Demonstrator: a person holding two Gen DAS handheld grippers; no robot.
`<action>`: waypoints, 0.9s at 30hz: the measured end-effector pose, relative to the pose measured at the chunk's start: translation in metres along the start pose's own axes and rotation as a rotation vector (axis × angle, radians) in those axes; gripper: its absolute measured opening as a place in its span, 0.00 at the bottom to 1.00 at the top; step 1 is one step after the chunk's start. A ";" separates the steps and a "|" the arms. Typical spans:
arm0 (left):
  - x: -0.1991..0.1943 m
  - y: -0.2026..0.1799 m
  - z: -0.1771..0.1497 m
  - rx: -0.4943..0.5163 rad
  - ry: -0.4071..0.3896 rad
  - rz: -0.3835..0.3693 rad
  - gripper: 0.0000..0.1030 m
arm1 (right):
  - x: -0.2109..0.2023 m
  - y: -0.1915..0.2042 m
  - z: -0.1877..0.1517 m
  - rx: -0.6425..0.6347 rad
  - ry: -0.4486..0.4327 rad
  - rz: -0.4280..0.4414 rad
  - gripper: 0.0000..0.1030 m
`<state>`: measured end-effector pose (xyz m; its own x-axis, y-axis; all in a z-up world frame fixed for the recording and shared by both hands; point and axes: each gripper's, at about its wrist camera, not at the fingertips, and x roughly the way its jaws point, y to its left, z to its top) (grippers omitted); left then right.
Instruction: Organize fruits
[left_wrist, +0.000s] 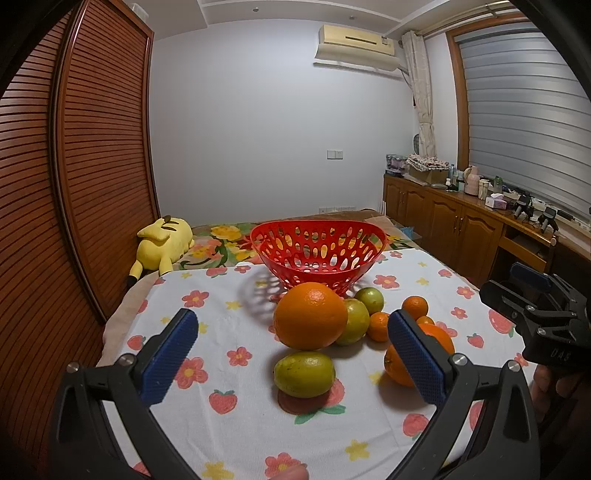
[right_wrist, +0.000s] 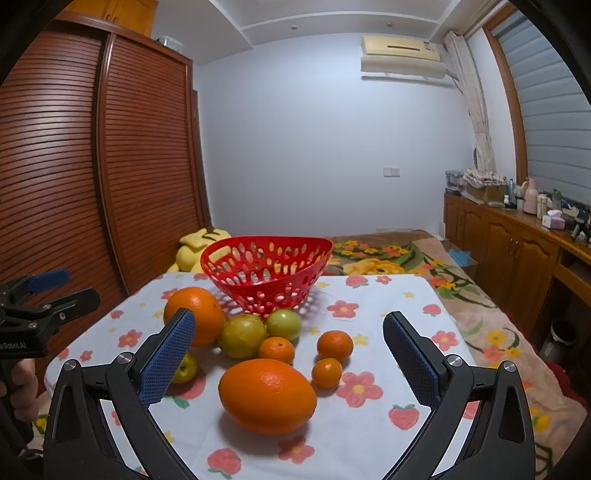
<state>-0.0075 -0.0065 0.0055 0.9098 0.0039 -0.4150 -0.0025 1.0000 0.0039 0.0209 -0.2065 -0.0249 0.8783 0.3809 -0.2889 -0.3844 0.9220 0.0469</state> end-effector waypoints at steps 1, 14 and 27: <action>-0.001 -0.001 0.000 -0.001 -0.001 0.000 1.00 | 0.000 0.000 0.000 0.000 0.000 0.000 1.00; -0.009 0.001 0.006 0.001 -0.009 -0.008 1.00 | -0.004 0.004 -0.001 -0.003 0.005 0.007 1.00; -0.011 0.001 0.006 0.007 -0.022 -0.014 1.00 | -0.005 0.005 0.001 -0.008 0.004 0.004 1.00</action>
<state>-0.0153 -0.0056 0.0160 0.9186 -0.0103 -0.3950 0.0132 0.9999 0.0045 0.0149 -0.2033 -0.0226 0.8755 0.3847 -0.2926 -0.3906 0.9197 0.0404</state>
